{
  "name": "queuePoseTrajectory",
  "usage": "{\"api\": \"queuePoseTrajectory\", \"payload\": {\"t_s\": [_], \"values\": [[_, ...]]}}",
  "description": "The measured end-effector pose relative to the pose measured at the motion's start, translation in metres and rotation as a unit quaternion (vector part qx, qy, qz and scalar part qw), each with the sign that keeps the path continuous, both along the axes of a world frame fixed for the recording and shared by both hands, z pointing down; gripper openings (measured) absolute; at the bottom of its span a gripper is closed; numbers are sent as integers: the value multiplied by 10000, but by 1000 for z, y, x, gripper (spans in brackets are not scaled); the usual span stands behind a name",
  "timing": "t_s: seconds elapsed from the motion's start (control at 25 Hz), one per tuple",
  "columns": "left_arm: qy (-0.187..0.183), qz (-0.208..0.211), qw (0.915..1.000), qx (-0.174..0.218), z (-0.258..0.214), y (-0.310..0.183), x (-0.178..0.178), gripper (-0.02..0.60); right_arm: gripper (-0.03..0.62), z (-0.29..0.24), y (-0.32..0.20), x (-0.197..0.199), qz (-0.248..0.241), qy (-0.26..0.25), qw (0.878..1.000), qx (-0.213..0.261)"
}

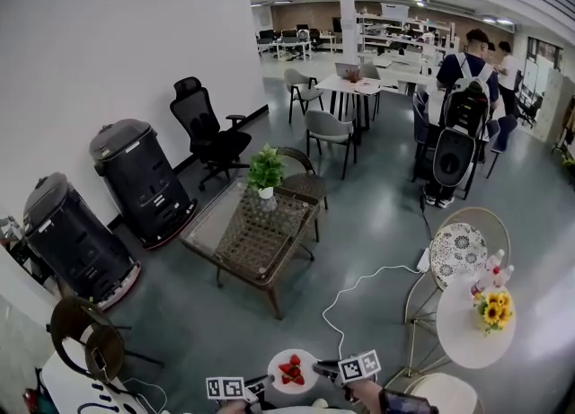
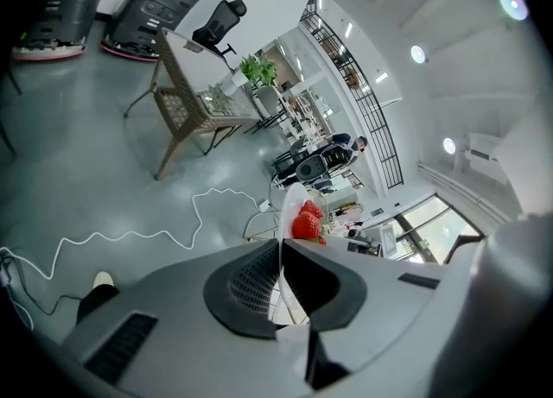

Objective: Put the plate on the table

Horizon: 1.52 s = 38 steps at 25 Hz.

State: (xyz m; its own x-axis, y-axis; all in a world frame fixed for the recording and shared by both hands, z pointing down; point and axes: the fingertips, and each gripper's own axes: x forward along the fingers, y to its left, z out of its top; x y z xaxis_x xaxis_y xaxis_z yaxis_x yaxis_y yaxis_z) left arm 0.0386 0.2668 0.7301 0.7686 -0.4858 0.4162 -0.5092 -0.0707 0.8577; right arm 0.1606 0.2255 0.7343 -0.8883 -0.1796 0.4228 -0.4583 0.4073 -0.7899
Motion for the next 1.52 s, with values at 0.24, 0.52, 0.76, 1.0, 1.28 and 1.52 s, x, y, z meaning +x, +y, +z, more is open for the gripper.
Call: {"api": "queuePoseTrajectory", "payload": {"t_s": [0.24,0.52,0.76,1.0,1.28,1.52], "values": [[-99,-27,9999,16,-4,0,7,20,29,-7,1,9,-2,-72,10000,43],[-275,-79,9996,-16,-3,-1,-2,20,29,5,0,-2,-13,-218,9996,-193],[-194,-1,9998,10,3,-18,-10,20,29,12,-15,-10,11,-90,9997,-218],[48,282,9996,32,11,-61,-9,20,29,11,-50,-8,256,138,9994,-197],[220,465,9983,261,1,-125,-36,20,29,0,-109,-36,477,266,9985,-102],[342,443,9981,273,-6,-165,-76,20,29,-11,-151,-74,534,336,9980,1]]}}
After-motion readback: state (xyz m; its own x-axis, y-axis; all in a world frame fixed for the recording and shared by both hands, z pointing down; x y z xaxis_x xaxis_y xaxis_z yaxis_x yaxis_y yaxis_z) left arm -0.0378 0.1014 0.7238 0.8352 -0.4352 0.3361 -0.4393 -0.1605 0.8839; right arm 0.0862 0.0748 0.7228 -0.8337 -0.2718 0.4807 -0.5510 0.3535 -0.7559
